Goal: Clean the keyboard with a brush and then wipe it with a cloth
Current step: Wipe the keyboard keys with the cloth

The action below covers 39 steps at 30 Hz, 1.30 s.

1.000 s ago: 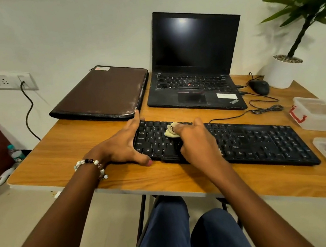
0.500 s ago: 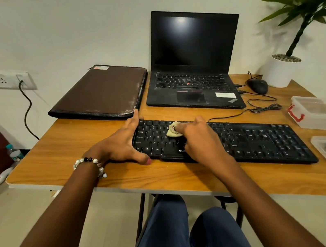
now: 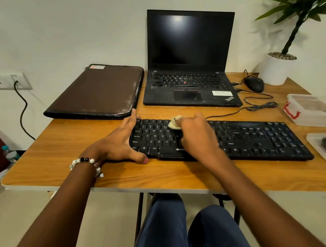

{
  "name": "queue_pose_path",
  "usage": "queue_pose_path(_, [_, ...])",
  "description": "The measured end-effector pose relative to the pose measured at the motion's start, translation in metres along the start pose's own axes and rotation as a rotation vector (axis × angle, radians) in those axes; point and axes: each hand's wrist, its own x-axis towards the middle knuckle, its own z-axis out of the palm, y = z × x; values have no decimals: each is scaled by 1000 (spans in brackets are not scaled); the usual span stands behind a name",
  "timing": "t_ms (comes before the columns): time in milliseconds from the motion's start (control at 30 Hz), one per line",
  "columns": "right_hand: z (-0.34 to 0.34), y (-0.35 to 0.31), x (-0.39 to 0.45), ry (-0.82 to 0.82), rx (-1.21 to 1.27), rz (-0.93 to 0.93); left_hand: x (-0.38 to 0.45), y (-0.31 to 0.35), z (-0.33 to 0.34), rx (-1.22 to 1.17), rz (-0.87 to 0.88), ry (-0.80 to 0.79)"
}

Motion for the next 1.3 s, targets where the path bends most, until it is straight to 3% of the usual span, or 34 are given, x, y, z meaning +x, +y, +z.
queue_pose_path(133, [8,-26,-15,-50,125,-270,1,0,1,24,5,16])
queue_pose_path(267, [-8,1,-6,-196,98,-466,1,0,-1,16,5,10])
queue_pose_path(400, [-13,39,5,-95,-17,-275,-1,-1,1,-20,-1,2])
queue_pose_path(533, [-2,12,2,39,-55,-32,-1,0,1,-21,3,2])
queue_pose_path(633, [3,-24,-10,58,16,-182,0,2,1,-1,-3,7])
queue_pose_path(733, [0,-28,-14,-87,124,-434,0,1,1,16,-5,9])
queue_pose_path(800, [-2,-10,-9,-183,138,-507,1,1,0,19,-2,7])
queue_pose_path(867, [-5,17,0,-200,112,-428,0,2,0,8,-6,3])
queue_pose_path(967, [-7,52,8,-76,-16,-243,0,0,0,-13,-9,1])
queue_pose_path(1100, [-3,34,2,27,-60,-21,1,0,1,-17,-13,9])
queue_pose_path(1200, [3,0,-8,69,-57,-120,1,0,1,-11,-14,11])
queue_pose_path(1300, [5,-8,-13,-20,28,-304,1,1,1,4,-22,7])
